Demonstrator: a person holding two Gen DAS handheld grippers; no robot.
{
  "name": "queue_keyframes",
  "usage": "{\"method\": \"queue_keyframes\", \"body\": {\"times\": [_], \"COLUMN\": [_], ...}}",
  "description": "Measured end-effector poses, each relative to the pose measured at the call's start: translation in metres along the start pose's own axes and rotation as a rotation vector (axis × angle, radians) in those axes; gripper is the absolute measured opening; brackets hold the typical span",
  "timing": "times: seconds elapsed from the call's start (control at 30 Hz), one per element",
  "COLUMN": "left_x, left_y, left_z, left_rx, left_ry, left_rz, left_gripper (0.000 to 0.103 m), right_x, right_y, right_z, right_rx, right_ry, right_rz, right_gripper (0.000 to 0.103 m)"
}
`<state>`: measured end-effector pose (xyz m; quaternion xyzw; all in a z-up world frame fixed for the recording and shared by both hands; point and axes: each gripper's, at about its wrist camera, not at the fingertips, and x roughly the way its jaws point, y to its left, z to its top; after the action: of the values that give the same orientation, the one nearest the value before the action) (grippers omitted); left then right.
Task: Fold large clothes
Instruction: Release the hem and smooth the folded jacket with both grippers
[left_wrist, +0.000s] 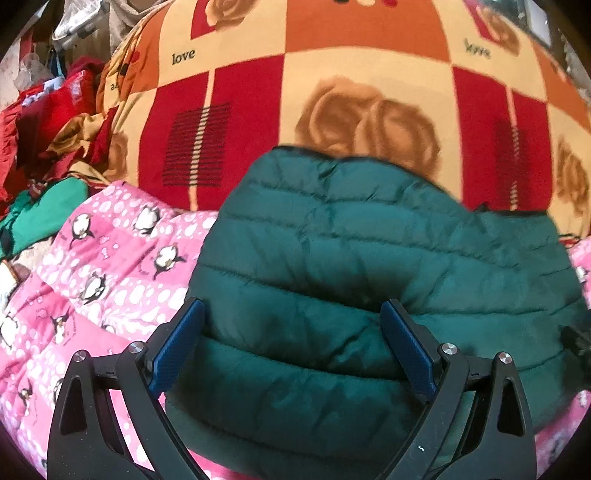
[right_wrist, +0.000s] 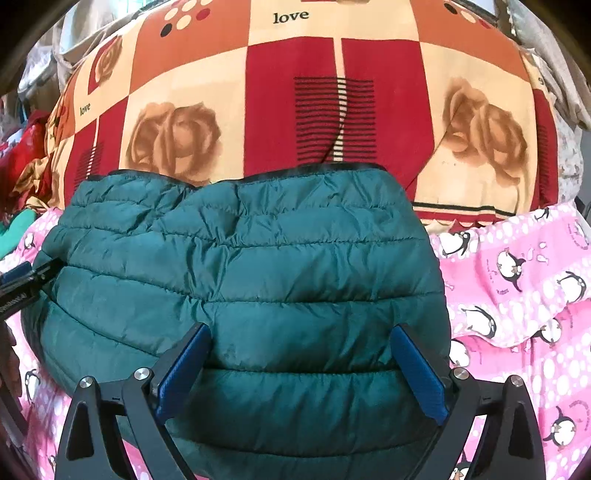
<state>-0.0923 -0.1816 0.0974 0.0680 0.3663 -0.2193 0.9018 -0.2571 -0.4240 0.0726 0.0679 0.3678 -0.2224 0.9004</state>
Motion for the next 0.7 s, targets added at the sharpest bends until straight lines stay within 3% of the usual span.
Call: {"method": "queue_keyframes", "body": {"times": [0.23, 0.4, 0.7], "left_x": [-0.01, 0.0, 0.001], "left_y": [-0.003, -0.003, 0.0], "left_z": [0.003, 0.0, -0.001], "left_rx": [-0.012, -0.01, -0.016], "left_ry": [-0.029, 0.013, 0.018], "left_rz": [-0.069, -0.054, -0.054], "left_gripper": [0.096, 0.096, 0.096], "right_x": [-0.001, -0.002, -0.002], "right_y": [0.002, 0.002, 0.0], "right_z": [0.003, 0.005, 0.009], "right_rx": [-0.006, -0.01, -0.008], "right_ry": [-0.004, -0.009, -0.005], "right_rz": [-0.01, -0.018, -0.036], "right_gripper": [0.097, 0.097, 0.097]}}
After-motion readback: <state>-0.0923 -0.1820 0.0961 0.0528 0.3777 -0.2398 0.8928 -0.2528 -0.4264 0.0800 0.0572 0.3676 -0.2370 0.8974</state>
